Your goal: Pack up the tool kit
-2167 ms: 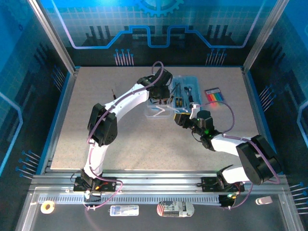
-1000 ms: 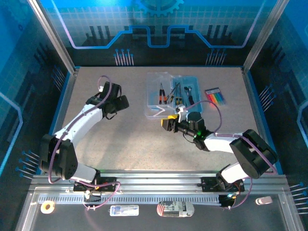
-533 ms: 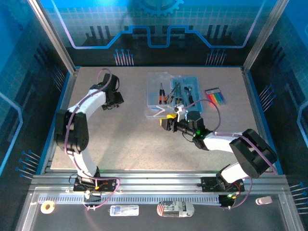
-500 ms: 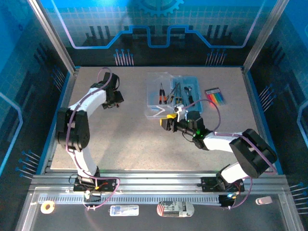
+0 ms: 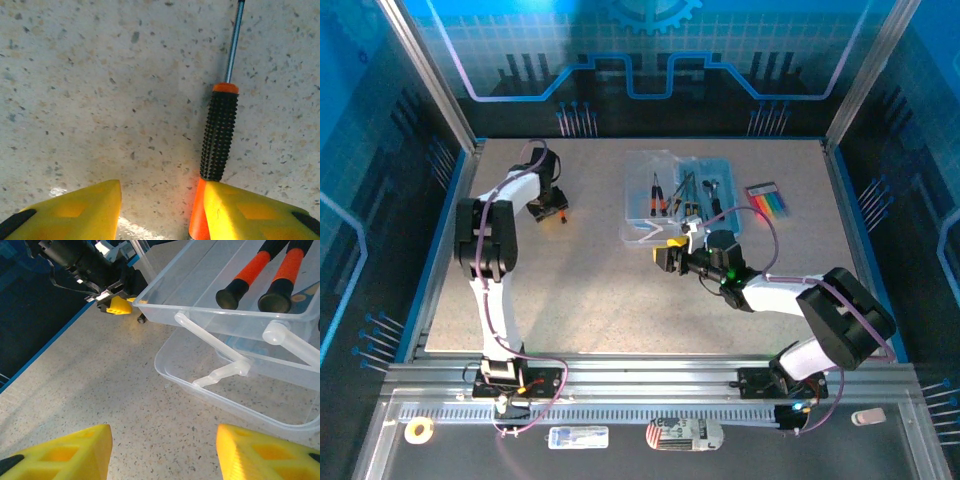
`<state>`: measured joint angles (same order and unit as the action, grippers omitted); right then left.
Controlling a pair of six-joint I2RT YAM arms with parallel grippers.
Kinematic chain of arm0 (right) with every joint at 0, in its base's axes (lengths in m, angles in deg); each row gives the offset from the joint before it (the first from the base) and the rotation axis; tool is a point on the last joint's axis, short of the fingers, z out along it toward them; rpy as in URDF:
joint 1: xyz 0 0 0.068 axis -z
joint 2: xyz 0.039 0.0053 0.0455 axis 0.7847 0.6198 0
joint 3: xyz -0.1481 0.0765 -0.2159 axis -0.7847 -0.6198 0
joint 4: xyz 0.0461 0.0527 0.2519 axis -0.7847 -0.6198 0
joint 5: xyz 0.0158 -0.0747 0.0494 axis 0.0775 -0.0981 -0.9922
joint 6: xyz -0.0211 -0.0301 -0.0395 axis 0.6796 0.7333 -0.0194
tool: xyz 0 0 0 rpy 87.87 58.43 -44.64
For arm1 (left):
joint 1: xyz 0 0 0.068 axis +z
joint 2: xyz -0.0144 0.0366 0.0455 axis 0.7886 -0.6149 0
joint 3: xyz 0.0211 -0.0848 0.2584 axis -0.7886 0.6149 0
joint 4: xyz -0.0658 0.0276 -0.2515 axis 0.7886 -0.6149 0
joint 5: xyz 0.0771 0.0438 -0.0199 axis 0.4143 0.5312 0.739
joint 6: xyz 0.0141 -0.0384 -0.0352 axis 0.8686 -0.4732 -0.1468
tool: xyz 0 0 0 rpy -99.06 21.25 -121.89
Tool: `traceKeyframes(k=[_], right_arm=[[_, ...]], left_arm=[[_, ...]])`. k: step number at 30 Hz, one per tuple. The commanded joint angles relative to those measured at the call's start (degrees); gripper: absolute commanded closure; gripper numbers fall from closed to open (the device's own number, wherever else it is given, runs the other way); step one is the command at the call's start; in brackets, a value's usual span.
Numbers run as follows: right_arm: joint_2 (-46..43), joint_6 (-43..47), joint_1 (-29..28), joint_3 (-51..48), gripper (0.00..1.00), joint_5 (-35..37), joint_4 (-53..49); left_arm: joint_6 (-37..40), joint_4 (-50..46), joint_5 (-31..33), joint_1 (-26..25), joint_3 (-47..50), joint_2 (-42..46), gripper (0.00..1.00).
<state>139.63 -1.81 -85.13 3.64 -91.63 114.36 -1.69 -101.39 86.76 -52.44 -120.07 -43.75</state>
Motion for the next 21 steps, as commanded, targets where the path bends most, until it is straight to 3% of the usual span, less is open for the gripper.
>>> traceKeyframes(k=[1,21], right_arm=[[-0.2,0.3,-0.7,1.1,0.43,0.9,0.5],[-0.3,-0.6,-0.7,0.7,0.44,2.0,0.7]], left_arm=[[-0.3,-1.4,-2.7,0.2,-0.4,-0.2,0.51],[-1.2,-1.8,-6.7,-0.6,-1.9,-4.3,0.57]])
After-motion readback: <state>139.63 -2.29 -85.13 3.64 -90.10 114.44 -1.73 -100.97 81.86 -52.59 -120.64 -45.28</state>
